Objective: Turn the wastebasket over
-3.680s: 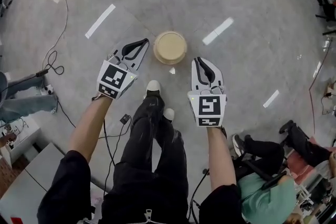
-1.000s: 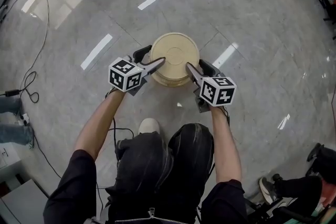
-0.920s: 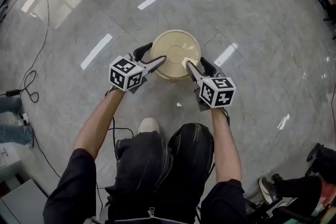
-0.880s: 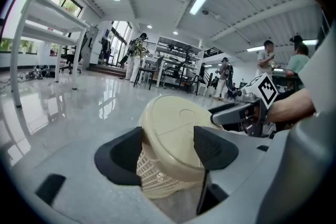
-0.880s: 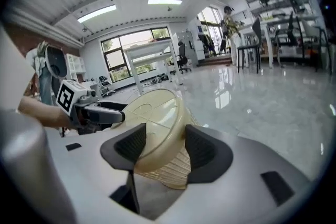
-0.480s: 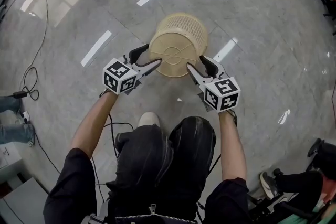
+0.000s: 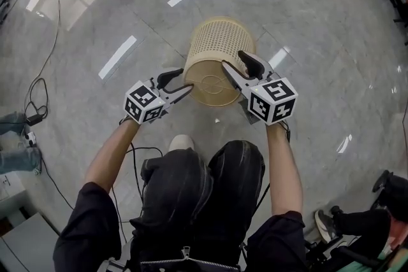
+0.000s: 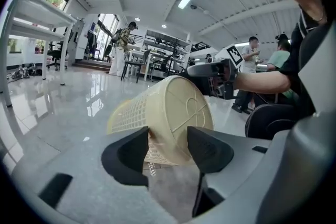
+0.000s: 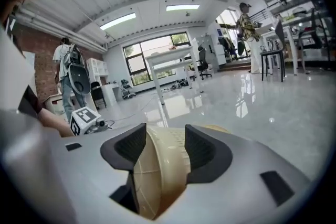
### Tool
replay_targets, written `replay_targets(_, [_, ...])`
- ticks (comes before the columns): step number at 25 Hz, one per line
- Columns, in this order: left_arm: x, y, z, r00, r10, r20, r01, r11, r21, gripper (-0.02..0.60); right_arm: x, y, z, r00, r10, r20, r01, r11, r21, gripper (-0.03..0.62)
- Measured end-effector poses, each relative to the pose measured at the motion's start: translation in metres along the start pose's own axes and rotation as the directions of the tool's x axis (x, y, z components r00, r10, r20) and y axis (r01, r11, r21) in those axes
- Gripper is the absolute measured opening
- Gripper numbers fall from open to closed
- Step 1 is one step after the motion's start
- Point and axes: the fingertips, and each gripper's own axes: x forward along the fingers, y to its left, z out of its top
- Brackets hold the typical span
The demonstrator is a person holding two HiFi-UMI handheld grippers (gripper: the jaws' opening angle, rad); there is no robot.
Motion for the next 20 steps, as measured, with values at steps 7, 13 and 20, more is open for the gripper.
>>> replay_targets(7, [-0.004,-0.024,-0.02,0.997,-0.064,-0.037,0.063,0.998,-0.024,0.233,0.009,-0.024,-0.023,0.983,-0.134,-0.124,0.134,0.991,-0.004,0.161])
replay_targets(13, [-0.004,-0.046,-0.063,0.987,-0.104,-0.123,0.104,0.995,-0.013,0.233,0.006,-0.026,-0.06,0.962,-0.142,-0.233,0.135,0.99,-0.044,0.051])
replay_targets(20, [0.011,-0.042,-0.095,0.983,-0.111,-0.145,0.102,0.993,-0.067,0.207,0.016,-0.016,-0.116,0.922,-0.119,-0.368,0.096,0.992,-0.079,0.043])
